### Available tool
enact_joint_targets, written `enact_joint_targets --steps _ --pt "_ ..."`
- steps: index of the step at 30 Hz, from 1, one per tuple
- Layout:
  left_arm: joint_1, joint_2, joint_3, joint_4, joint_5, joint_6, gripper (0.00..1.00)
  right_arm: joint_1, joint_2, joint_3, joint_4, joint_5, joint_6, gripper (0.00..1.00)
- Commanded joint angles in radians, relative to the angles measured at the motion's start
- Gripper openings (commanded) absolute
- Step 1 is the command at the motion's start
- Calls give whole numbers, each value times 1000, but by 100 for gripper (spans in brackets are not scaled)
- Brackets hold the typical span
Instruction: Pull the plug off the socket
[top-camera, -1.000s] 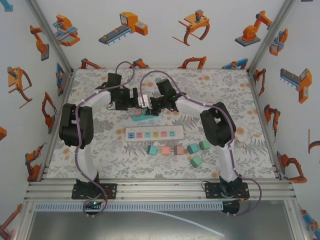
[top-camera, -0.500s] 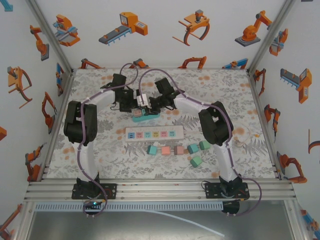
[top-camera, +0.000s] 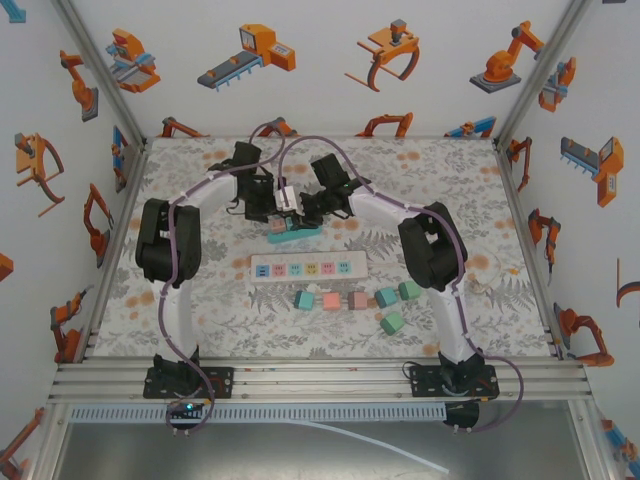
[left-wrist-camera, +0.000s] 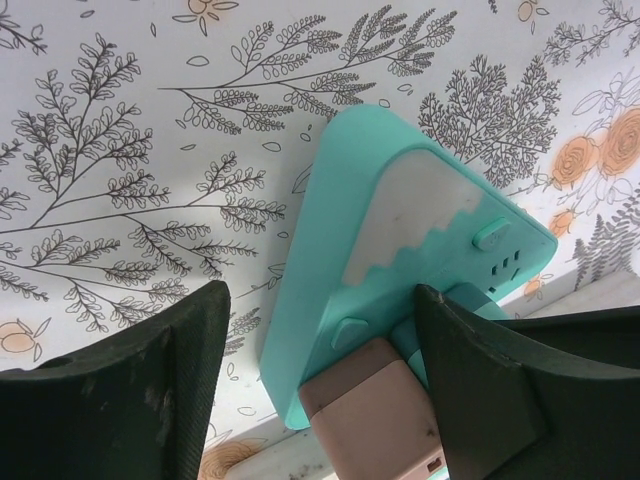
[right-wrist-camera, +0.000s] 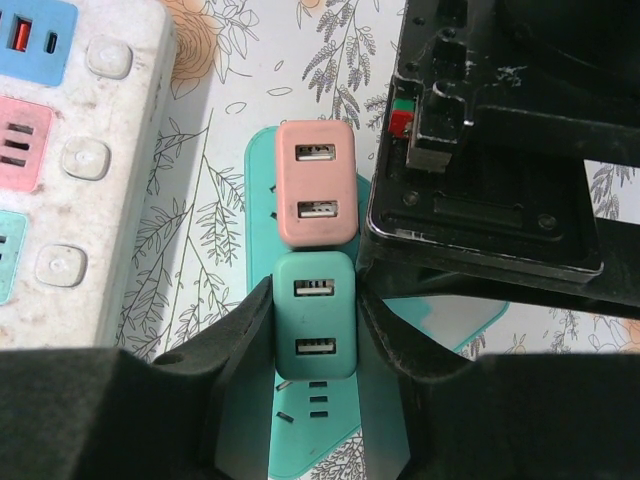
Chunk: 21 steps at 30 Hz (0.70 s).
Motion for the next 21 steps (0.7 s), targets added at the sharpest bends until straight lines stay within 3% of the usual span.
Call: enact_joint_targets --steps 1,9,14,21 --pt "-27 102 -29 -102 -141 80 68 -6 -35 46 70 -55 22 24" --pt "-26 125 -25 -108 -151 99 64 -18 -67 14 158 -54 89 23" --pt "-25 127 -24 -111 -175 113 64 -35 -69 1 301 -133 277 23" --pt "-25 127 -24 -112 -183 110 64 10 -84 5 102 40 -17 22"
